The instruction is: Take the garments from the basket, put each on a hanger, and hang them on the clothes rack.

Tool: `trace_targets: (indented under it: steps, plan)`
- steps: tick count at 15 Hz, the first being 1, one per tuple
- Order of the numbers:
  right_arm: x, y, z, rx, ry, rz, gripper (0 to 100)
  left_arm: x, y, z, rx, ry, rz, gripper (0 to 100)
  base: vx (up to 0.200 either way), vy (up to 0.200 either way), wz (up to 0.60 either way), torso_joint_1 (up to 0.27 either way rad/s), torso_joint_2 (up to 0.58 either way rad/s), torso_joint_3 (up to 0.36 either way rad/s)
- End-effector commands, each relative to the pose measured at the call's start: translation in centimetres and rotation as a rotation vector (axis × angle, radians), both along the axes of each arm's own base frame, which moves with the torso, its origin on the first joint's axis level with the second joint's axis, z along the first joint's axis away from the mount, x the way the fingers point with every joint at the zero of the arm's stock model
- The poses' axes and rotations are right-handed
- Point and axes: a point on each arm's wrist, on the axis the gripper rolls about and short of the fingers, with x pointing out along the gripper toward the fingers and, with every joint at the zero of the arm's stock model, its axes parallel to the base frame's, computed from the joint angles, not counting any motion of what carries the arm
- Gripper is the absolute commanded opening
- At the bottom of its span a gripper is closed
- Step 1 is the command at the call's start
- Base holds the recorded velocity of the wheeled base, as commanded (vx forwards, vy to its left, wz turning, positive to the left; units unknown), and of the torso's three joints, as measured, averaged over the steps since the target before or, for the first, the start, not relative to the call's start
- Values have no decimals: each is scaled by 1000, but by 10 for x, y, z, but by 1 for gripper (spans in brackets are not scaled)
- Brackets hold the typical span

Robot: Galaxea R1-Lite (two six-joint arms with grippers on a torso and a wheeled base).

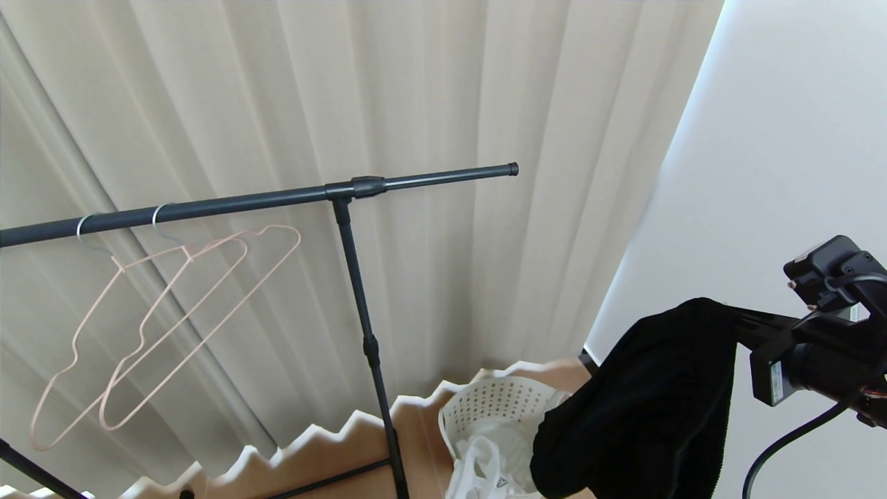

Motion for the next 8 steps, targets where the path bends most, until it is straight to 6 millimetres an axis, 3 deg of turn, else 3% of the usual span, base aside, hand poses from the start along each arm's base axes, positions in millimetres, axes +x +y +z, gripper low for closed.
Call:
trace_targets:
  steps: [1,6,8]
  plan:
    - [-1,1,-2,-7,7,7,0,0,0,0,0,-1,1,100,0,0,0,159,-349,-188]
    - [-2,0,-5,-29,9,12,0,0,0,0,0,-1,1,100,0,0,0,10,-17,-9]
    - [-2,0,-5,-29,9,12,0,0,0,0,0,-1,1,100,0,0,600,5,-2,-5]
